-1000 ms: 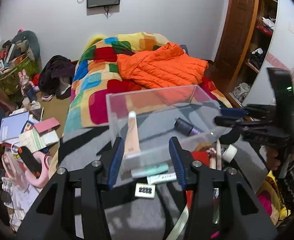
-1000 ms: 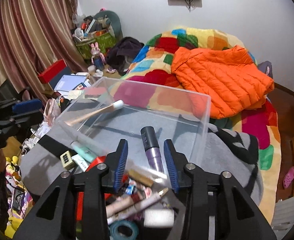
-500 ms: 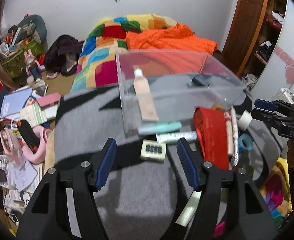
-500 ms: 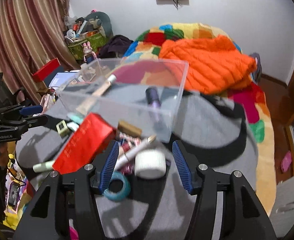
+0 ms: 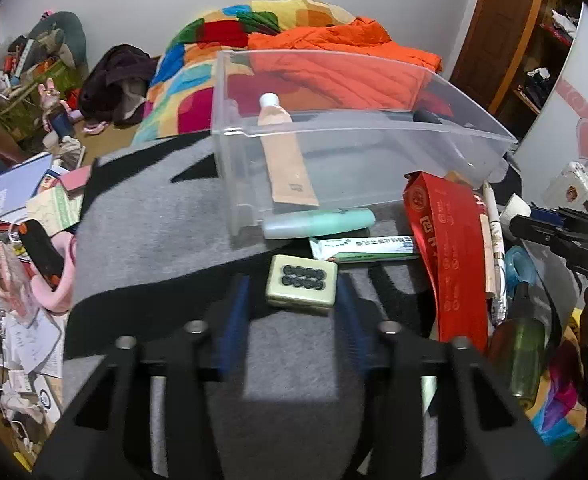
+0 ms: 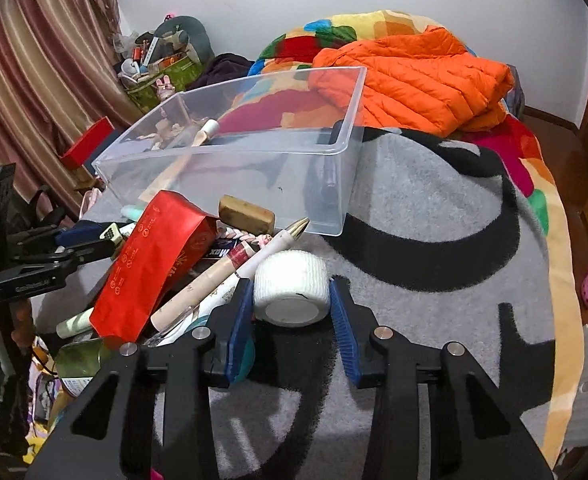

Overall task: Organize objects
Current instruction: 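Grasp the small green-white box with the left tool while the right tool grasps the white tape roll, then carry both items over the clear box while the right tool releases the tape inside, then lower the small box into the clear box and open the left tool, then grasp the green glass bottle with the left tool while the right tool grasps the blue tape roll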

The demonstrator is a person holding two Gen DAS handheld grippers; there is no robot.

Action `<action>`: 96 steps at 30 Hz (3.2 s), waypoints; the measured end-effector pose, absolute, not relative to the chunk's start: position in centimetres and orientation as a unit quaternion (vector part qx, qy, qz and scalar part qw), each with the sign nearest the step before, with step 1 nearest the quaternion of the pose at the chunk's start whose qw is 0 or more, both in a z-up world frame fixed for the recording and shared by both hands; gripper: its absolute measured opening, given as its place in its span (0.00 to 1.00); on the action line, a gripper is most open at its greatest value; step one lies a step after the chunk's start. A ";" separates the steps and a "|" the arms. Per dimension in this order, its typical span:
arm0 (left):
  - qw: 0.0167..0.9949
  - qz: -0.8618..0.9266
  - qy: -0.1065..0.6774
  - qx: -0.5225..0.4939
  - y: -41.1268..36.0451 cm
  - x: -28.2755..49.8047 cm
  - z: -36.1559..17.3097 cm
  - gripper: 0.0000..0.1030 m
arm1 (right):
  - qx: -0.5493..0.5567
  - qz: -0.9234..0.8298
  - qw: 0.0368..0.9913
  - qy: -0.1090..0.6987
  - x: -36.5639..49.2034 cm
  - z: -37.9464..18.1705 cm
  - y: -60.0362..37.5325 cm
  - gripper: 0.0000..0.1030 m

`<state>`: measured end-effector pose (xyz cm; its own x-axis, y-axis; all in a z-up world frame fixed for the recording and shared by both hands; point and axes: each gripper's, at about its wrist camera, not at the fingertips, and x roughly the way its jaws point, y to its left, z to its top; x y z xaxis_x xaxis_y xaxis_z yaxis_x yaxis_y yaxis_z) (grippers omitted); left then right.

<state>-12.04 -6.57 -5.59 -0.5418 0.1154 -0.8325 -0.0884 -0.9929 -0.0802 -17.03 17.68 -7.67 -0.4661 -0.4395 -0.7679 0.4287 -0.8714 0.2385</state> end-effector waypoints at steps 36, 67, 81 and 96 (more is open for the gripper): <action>0.055 0.904 -0.031 -0.422 -7.7 -11.3 -2.0 0.56 | 0.350 -0.894 0.281 0.013 -19.3 0.2 14.0 0.34; 0.054 0.930 -0.043 -0.360 -7.7 -12.7 2.6 0.34 | 0.447 -0.851 0.272 0.052 -25.5 -3.7 9.6 0.39; 0.039 0.911 -0.018 -0.410 -6.9 -17.4 0.3 0.34 | 0.415 -0.861 0.295 0.008 -21.7 -1.4 12.5 0.53; 0.053 0.923 0.006 -0.382 -4.9 -10.6 1.8 0.53 | 0.412 -0.864 0.289 0.024 -14.9 -3.2 15.9 0.56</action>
